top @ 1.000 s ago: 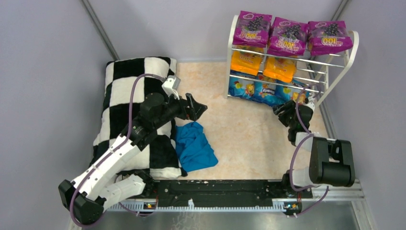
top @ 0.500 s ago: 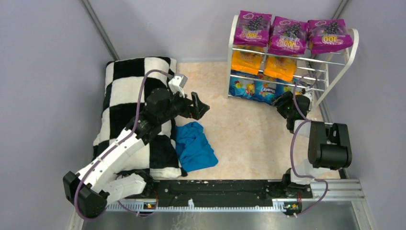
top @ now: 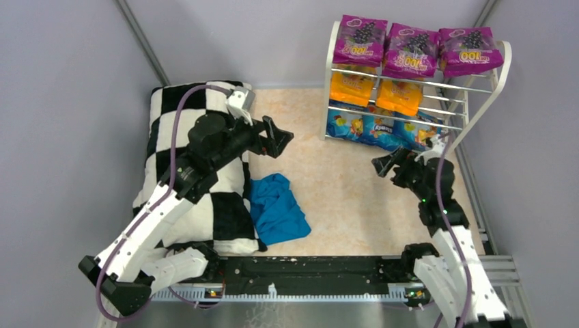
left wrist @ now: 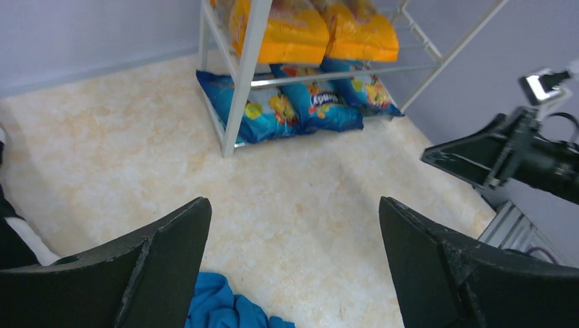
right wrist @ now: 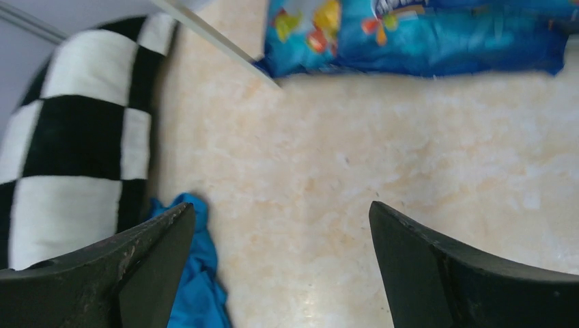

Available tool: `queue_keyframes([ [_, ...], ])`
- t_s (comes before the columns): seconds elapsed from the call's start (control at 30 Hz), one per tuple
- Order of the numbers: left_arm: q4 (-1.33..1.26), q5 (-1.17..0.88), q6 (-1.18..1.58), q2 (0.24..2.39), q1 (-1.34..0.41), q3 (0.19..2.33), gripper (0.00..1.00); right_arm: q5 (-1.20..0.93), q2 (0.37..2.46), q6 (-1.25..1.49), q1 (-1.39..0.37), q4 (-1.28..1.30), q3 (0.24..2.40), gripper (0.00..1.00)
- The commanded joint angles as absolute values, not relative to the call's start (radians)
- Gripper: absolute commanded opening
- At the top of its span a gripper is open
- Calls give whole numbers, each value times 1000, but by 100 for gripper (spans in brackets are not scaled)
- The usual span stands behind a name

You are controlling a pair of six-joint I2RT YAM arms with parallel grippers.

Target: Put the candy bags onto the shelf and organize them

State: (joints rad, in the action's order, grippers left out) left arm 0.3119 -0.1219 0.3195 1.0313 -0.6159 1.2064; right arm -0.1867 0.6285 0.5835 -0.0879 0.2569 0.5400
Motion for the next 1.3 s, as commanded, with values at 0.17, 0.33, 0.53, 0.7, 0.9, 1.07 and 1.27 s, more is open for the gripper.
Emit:
queue_keyframes([
  [0.17, 467, -9, 175, 991, -612, 1588, 99, -143, 557, 434, -93, 715, 1286, 99],
  [0.33, 526, 49, 143, 984, -613, 1729, 99, -42, 597, 369, -92, 774, 1538, 99],
  [0.53, 518, 103, 134, 938, -612, 1729, 99, 30, 614, 334, -92, 768, 1631, 99],
  [0.7, 518, 114, 135, 919, -613, 1729, 99, 31, 617, 333, -93, 751, 1631, 99],
  [0.9, 507, 160, 128, 882, -613, 1710, 99, 33, 605, 331, -93, 724, 1627, 99],
  [1.07, 499, 171, 130, 872, -614, 1675, 99, 45, 595, 331, -93, 711, 1624, 99],
  [1.27, 501, 161, 131, 874, -613, 1676, 99, 55, 583, 341, -93, 715, 1629, 99],
])
